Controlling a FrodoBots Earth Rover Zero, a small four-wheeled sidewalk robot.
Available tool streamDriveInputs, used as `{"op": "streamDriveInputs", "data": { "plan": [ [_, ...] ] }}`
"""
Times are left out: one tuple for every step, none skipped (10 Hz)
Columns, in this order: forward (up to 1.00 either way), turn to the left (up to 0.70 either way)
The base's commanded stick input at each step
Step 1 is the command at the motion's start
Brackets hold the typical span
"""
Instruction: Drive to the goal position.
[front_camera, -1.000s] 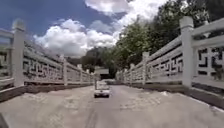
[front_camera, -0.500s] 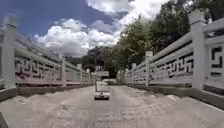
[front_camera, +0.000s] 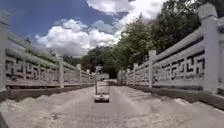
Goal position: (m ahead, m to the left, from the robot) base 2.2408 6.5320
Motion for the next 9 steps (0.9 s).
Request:
{"op": "streamDriveInputs", "data": {
  "plan": [
    [0.45,0.00],
    [0.45,0.00],
    [0.45,0.00],
    [0.45,0.00],
    [0.45,0.00],
    [0.45,0.00],
    [0.45,0.00],
    [0.45,0.02],
    [0.45,0.22]
  ]
}}
